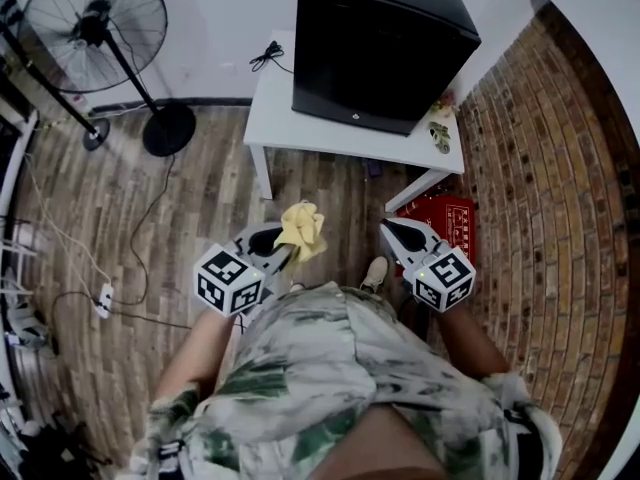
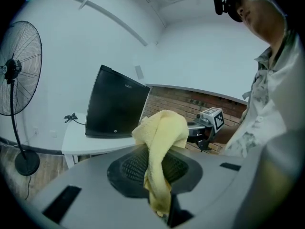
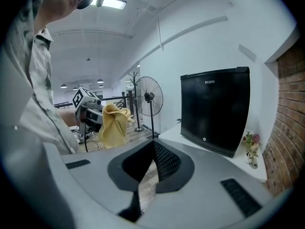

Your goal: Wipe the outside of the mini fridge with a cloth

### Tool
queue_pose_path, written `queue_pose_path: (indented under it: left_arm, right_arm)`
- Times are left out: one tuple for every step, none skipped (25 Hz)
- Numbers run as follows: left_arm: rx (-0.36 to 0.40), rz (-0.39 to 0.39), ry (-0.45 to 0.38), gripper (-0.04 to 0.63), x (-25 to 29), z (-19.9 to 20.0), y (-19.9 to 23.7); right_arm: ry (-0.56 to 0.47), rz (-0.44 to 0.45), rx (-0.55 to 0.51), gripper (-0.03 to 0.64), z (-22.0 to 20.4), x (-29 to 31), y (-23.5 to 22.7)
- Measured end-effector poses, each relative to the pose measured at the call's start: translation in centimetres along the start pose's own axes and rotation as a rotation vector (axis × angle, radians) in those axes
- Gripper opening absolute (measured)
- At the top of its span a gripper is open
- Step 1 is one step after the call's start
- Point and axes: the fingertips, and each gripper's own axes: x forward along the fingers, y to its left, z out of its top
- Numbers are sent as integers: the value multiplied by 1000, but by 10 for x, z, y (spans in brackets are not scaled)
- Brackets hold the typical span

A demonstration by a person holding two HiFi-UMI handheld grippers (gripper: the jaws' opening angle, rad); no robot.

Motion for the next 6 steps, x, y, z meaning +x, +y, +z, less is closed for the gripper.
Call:
queue_pose_path:
  left_arm:
    - [-1, 5, -2, 71, 0, 0, 1]
    - [-3, 9, -4, 72, 0, -1, 1]
    - [-4, 12, -5, 72, 0, -1, 2]
    - [-5, 14, -7, 72, 1, -2, 2]
    - [-6, 17, -8, 72, 1, -2, 3]
    - [-7, 20, -10, 71, 0, -3, 3]
  right_arm:
    - [1, 6, -4, 20, 0, 1, 0]
    - [1, 10, -8, 21, 0, 2, 0]
    - [3, 14, -11, 21, 0, 3, -1]
    - [5, 16, -13, 20, -1, 4, -1]
    - [7, 17, -16, 20, -1, 5, -1]
    - [10, 18, -19, 20, -2, 5, -2]
